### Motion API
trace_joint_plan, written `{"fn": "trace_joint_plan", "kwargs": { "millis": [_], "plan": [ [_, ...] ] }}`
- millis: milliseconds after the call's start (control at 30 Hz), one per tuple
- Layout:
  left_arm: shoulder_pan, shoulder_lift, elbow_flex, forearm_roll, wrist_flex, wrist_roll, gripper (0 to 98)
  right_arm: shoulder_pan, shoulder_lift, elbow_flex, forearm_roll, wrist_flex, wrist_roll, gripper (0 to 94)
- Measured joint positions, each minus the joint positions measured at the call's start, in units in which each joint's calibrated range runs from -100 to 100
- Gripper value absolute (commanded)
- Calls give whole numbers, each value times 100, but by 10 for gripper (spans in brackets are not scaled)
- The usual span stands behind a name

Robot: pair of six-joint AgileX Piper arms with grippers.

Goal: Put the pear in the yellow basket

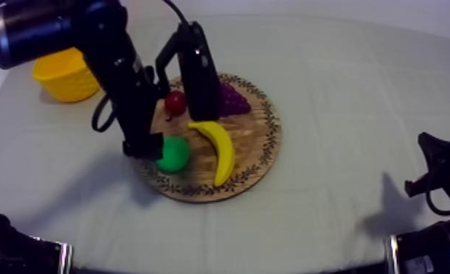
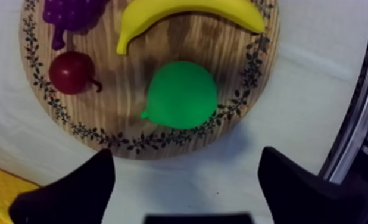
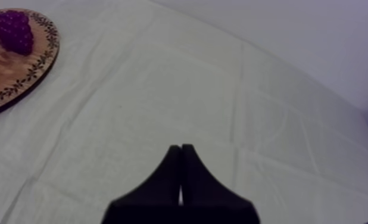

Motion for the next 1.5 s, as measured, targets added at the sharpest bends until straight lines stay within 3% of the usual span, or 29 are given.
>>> {"fn": "trace_joint_plan", "kwargs": {
  "millis": [600,1000,1500],
  "plan": [
    [-46,1366,8,182,-705,-90,901,0,0,0,0,0,0,4],
    [-179,1892,84,182,-1011,-215,874,0,0,0,0,0,-3,4],
    [-91,2192,62,147,-1437,-87,629,0,0,0,0,0,0,4]
  ]
}}
